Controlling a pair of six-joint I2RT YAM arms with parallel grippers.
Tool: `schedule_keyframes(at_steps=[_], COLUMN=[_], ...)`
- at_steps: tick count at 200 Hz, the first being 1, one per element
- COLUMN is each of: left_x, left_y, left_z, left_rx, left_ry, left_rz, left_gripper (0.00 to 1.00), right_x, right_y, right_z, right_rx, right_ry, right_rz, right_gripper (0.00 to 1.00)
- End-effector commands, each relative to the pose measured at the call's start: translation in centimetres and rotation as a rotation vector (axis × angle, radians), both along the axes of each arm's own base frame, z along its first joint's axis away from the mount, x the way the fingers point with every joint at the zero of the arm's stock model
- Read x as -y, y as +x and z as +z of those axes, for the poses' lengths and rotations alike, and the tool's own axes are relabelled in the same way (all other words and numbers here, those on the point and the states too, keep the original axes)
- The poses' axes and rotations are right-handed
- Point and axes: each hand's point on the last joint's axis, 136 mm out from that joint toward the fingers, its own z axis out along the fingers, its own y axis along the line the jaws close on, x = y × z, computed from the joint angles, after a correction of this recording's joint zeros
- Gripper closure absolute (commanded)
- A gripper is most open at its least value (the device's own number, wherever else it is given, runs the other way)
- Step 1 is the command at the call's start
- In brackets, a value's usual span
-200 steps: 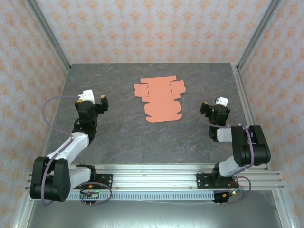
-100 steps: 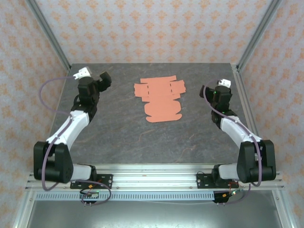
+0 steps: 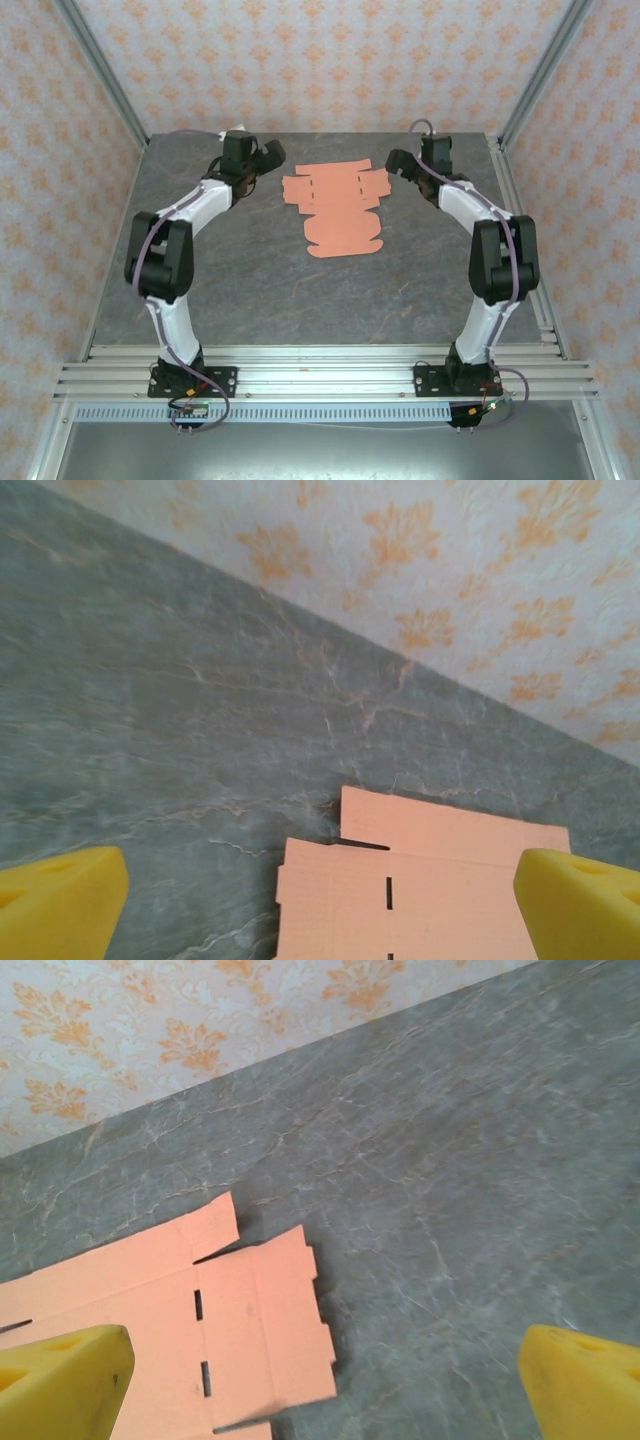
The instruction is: Fold the paper box
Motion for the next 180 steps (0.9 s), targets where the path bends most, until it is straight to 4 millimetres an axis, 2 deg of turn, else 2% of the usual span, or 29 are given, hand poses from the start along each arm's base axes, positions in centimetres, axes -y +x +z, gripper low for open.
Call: schedule_keyframes(at_steps=[1,36,85,125,160,180], left_x=[2.0,3.2,4.3,5.1,5.5,6.4], left_y=[0.4,0.7,0.9,1.1,0.7,0.8], left_z=[-3.5,-6.3,-9.9,-11.1,-12.3,-12.6], left_rx=[-0.138,-0.223,-0.300,-0.322,-0.345,-0.345], left_ry=[-0.066,-0.081,-0.113,-0.103,-0.094,-0.103], left_rz=[-0.082,-0.148,-0.197,-0.238,-0.245,-0.270], left_gripper=[0.03,0.04,0.12,0.15,0.18,0.23], right_x=[-1.1,-1.6,-1.8,-2.2,-2.3,-2.3], right_y=[0.7,1.9,3.3,4.3,4.9,4.9], right_z=[-2.4,-4.2,-4.9,-6.3,-6.3,-6.6], right_rx=[-0.124,-0.209,-0.244,-0.309,-0.309,-0.321], right_ry=[0.052,0.080,0.190,0.201,0.201,0.196], right_rz=[0.021,0.038,0.085,0.121,0.131,0.134], right_gripper=[0.01,0.01,0.01,0.04,0.04,0.03])
